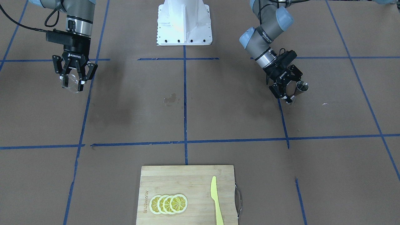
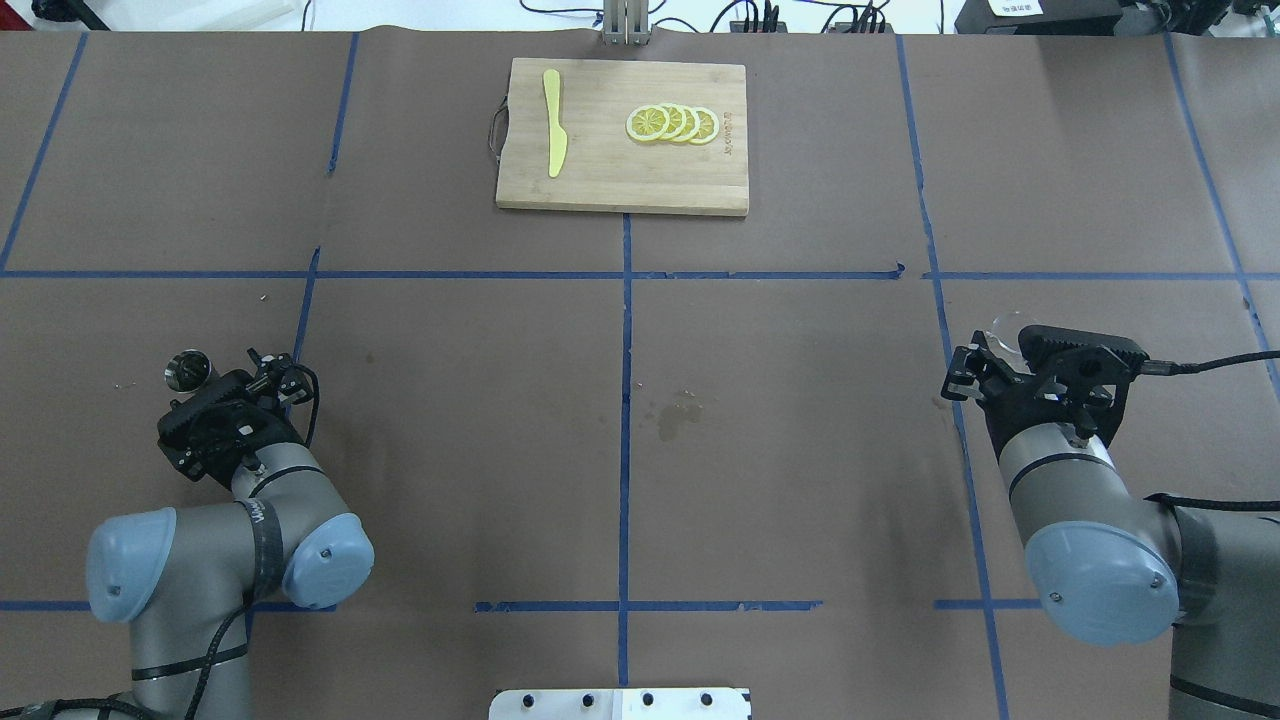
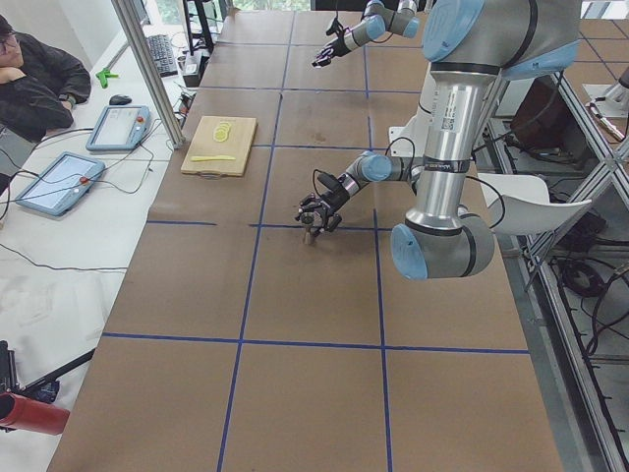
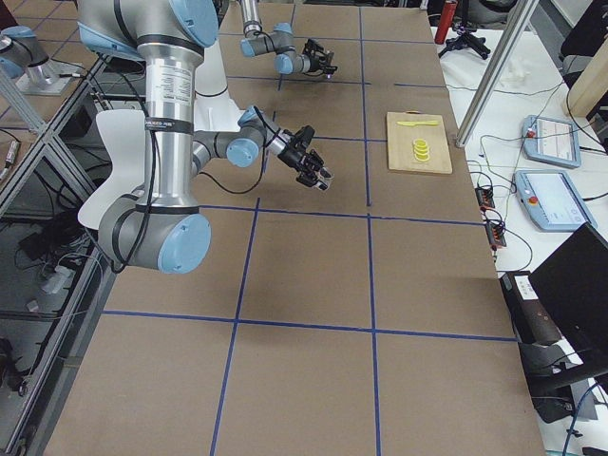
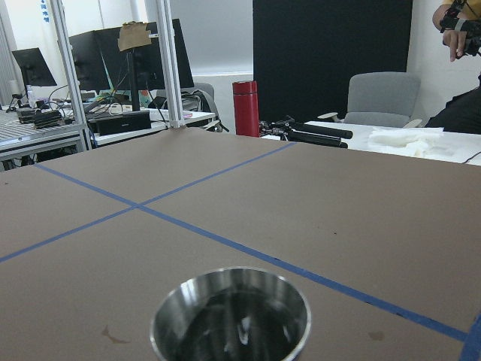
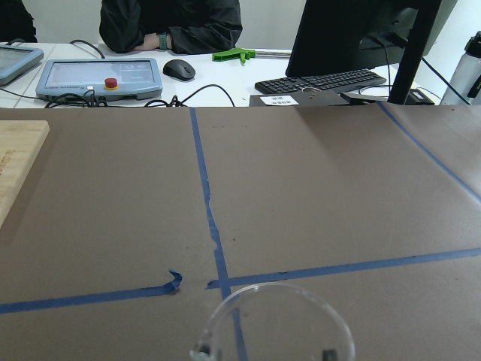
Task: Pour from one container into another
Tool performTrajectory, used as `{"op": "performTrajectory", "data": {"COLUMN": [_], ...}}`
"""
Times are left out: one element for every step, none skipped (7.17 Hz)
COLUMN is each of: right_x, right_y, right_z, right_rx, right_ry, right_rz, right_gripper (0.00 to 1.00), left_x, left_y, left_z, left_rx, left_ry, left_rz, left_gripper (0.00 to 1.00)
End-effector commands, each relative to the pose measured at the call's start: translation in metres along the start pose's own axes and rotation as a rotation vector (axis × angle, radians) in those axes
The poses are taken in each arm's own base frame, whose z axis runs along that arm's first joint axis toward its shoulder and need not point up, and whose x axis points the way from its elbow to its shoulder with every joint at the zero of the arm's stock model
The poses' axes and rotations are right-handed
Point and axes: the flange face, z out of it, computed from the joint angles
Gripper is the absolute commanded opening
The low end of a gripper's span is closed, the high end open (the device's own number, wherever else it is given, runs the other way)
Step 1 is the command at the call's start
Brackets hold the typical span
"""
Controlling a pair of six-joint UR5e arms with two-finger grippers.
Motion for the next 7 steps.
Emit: {"op": "performTrajectory", "data": {"right_x": [0.005, 0.006, 0.006, 0.012, 0.012, 0.013, 0.013], "right_y": [0.005, 0.014, 0.019, 0.026, 0.036, 0.05, 0.057], "right_z": [0.001, -0.002, -0.004, -0.003, -0.002, 0.002, 0.004], "right_rx": [-0.003, -0.004, 0.008, 0.009, 0.021, 0.036, 0.062], "right_ry": [0.007, 0.002, -0.002, 0.003, 0.0, 0.004, 0.001], "right_rz": [-0.008, 0.02, 0.015, 0.017, 0.036, 0.054, 0.059], "right_gripper": [0.0, 0.0, 0.0, 0.0, 0.0, 0.0, 0.0], "left_x": [-0.012, -0.017, -0.02, -0.02, -0.018, -0.017, -0.014], "left_y": [0.01, 0.01, 0.005, 0.003, -0.005, -0.011, -0.024], "left_z": [-0.028, -0.044, -0.057, -0.068, -0.076, -0.08, -0.091], "left_rx": [-0.055, -0.082, -0.099, -0.116, -0.133, -0.145, -0.166], "left_ry": [-0.024, -0.03, -0.028, -0.014, 0.0, 0.006, 0.028], "left_rz": [0.048, 0.064, 0.071, 0.07, 0.079, 0.087, 0.089], "left_gripper": [1.0, 1.0, 1.0, 1.0, 1.0, 1.0, 1.0]}}
